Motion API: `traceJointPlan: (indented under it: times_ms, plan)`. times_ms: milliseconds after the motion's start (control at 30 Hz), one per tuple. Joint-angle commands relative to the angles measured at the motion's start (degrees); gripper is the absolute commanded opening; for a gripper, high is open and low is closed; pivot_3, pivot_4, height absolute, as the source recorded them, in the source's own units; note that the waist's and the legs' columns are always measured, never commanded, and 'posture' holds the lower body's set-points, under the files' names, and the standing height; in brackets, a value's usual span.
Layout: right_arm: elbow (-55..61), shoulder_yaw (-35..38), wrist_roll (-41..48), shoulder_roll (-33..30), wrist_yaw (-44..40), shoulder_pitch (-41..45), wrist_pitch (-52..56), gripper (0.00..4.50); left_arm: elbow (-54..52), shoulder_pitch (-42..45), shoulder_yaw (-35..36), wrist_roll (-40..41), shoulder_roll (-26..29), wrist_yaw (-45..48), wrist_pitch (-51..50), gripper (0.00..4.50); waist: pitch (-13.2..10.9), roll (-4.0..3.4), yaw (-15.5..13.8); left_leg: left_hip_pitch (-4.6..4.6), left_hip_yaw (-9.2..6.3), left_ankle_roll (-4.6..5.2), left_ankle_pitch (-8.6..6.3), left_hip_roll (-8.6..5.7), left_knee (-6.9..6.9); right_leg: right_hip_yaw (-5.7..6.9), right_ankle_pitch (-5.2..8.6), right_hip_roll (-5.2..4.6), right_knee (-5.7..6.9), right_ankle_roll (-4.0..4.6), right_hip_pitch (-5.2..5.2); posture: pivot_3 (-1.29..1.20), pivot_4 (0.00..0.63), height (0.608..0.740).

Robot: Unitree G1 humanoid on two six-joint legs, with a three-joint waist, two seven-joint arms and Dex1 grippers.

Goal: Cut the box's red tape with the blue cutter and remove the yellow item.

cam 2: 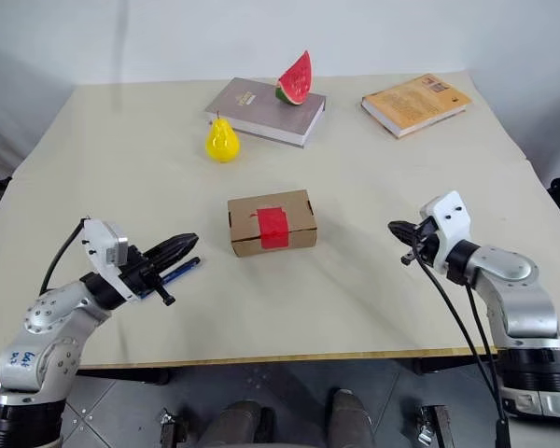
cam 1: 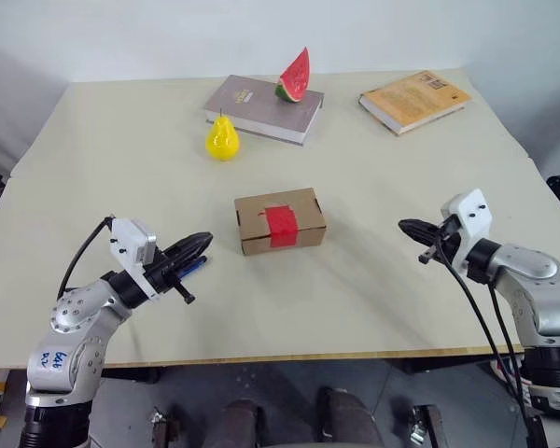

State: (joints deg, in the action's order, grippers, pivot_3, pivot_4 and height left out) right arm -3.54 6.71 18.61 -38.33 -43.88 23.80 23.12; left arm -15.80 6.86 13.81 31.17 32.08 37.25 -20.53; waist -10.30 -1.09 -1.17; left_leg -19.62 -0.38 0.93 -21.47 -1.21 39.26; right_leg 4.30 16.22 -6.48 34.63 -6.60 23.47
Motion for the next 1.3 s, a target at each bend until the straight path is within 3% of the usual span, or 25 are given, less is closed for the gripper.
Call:
traceJointPlan:
  times_ms: [33,200,433,733,1000,1167,1300]
  plan:
    - [-2.9,-4.3,-3.4,1.8,1.5,5.5,1.8,0.0,7.0,4.4,-0.1,-4.8,1.0,-0.6,3.8,0.01,0.0,0.01,0.0,0.02,0.04,0.0,0.02,0.0,0.0,0.0,0.0,0.01,0.01,0.0,0.0,0.0,0.15,0.74]
    - [-5.4,-10.5,-6.5,5.2,1.7,10.9,6.0,0.0,18.3,11.9,-3.7,-11.3,-1.7,-2.4,10.0,0.01,0.0,0.04,0.0,-0.07,0.01,0.0,0.03,-0.04,0.0,0.09,-0.05,0.0,0.15,-0.09,0.14,0.0,0.15,0.74]
    - [-10.4,-13.9,-8.7,11.6,1.9,16.2,4.9,0.0,30.7,20.1,-9.8,-14.8,-4.6,4.8,15.6,0.01,0.0,0.06,0.6,-0.4,-0.05,0.02,0.04,-0.17,0.07,0.22,-0.29,-0.06,0.11,-0.51,0.38,0.0,0.15,0.74]
    - [-8.6,-17.1,-8.4,11.9,-4.7,22.2,9.4,0.0,28.9,23.2,-15.7,-15.9,-0.9,16.5,11.2,0.01,0.0,0.07,1.9,-0.91,-0.12,0.02,0.04,-0.19,0.51,0.26,-0.31,-0.07,0.5,-0.56,0.87,0.0,0.15,0.74]
    - [-19.7,-18.5,-12.8,16.2,-4.3,30.0,2.3,0.0,18.8,23.6,-22.4,-15.1,-1.6,21.3,1.1,0.01,0.0,0.09,2.6,-0.91,-0.13,0.03,0.04,-0.26,0.71,0.12,-0.31,-0.17,0.85,-0.56,0.93,0.0,0.15,0.74]
    - [-29.3,-16.3,-16.6,18.7,1.9,34.2,-7.5,0.0,12.3,22.7,-23.6,-13.3,-1.7,22.8,-4.8,0.01,-0.1,0.1,2.9,-0.9,-0.13,0.03,0.03,-0.24,0.7,0.1,-0.31,-0.16,0.91,-0.55,0.95,0.0,0.15,0.74]
    - [-35.6,-11.2,-18.7,16.4,12.1,37.9,-13.5,0.0,12.7,21.6,-19.1,-13.0,2.0,21.9,-6.8,0.01,-0.1,0.09,3.1,-0.93,-0.11,0.03,0.04,-0.21,0.71,0.06,-0.31,-0.15,0.95,-0.54,1.05,0.0,0.15,0.74]
